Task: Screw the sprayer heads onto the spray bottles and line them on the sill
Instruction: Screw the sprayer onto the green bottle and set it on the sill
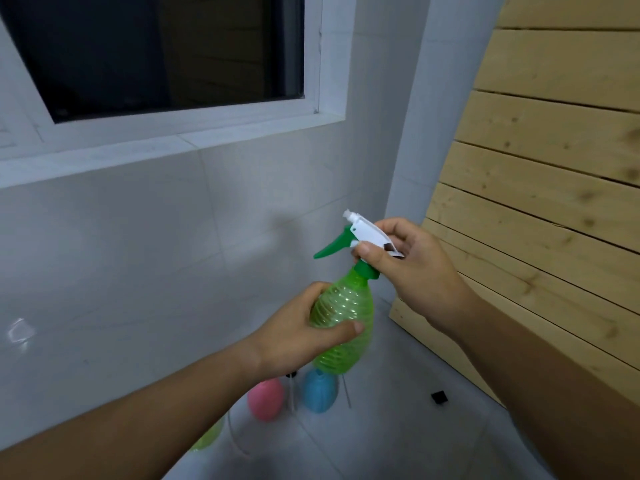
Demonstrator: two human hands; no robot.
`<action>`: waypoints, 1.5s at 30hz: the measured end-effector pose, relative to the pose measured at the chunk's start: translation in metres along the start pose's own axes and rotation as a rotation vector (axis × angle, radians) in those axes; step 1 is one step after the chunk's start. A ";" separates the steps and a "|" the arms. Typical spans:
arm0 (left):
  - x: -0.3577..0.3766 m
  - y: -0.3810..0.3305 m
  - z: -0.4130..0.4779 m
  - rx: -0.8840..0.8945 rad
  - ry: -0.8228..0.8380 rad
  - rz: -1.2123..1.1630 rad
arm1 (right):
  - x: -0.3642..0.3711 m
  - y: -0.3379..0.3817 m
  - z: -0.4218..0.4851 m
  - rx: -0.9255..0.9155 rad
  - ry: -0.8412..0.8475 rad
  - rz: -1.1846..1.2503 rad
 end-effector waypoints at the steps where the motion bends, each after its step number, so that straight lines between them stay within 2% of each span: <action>1: -0.001 0.000 0.000 -0.007 -0.004 0.006 | -0.001 -0.002 0.001 0.009 0.027 -0.003; 10: -0.001 0.005 0.003 -0.025 0.038 0.036 | -0.005 -0.017 0.001 0.070 0.221 -0.056; 16: -0.002 0.006 0.003 -0.038 0.048 -0.032 | -0.006 -0.014 0.001 0.068 0.338 -0.123; 24: 0.001 0.001 0.001 -0.027 0.047 0.024 | 0.003 -0.019 0.001 0.034 0.237 -0.275; 28: 0.000 -0.001 0.002 -0.033 0.056 0.017 | -0.004 -0.019 0.002 0.089 0.286 -0.056; 33: 0.004 0.000 0.000 -0.041 0.074 0.032 | 0.001 -0.023 0.001 0.045 0.210 -0.191; 38: 0.003 -0.002 0.000 -0.042 0.050 0.017 | -0.006 -0.020 0.001 0.094 0.320 -0.035; 42: 0.009 -0.003 -0.001 -0.051 0.058 0.031 | -0.001 -0.021 0.000 0.047 0.189 -0.183; 45: 0.009 -0.003 0.000 -0.054 0.053 0.010 | -0.005 -0.021 -0.001 0.104 0.277 -0.044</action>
Point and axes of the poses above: each hand's wrist, its own z-axis towards the middle knuckle, its own x-axis out of the palm, y = z × x, the point moved 4 cm from there along z, towards the middle knuckle, and after that the axes turned 2 degrees about y, right-handed, at the moved point
